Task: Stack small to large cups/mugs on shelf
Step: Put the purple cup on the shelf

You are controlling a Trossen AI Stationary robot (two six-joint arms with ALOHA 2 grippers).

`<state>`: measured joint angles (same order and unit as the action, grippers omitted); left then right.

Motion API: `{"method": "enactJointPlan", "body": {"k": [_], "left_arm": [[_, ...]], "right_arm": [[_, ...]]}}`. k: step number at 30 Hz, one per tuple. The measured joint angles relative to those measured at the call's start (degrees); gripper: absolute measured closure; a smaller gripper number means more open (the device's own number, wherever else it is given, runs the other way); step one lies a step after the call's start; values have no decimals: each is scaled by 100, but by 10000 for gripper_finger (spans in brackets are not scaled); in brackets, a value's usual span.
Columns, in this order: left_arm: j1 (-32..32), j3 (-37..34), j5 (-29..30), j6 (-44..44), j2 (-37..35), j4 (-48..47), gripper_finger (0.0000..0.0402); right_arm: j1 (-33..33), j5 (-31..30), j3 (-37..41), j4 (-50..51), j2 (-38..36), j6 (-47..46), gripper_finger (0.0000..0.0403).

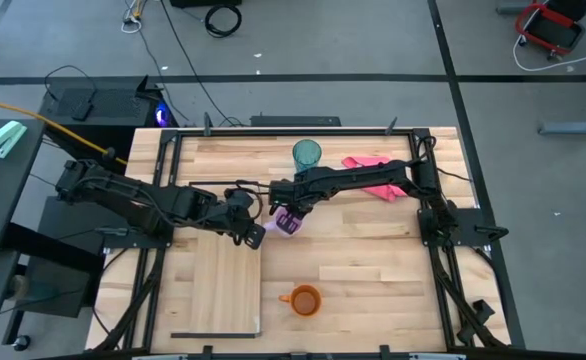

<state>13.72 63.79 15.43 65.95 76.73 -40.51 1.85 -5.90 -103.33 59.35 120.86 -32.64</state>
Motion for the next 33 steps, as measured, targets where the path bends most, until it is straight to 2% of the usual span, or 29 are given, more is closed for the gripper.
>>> {"method": "enactJointPlan", "body": {"k": [7, 18, 27, 31, 33], "left_arm": [[-4, -2, 51, -2, 29, 175, 375], [-124, -7, 242, -44, 329, 337, 338], [-472, -15, 255, 234, 518, 577, 311], [-587, 0, 261, -529, 670, 858, 312], [-633, 2, 255, -634, 776, 1007, 316]], "right_arm": [[-7, 168, 0, -7, -2, 8, 347], [-11, 193, 0, 66, -186, 132, 310], [-94, 118, 0, 958, -1107, 271, 305], [-354, -53, 0, 1418, -1708, 284, 306], [-571, -197, 0, 1585, -2029, 229, 306]]}}
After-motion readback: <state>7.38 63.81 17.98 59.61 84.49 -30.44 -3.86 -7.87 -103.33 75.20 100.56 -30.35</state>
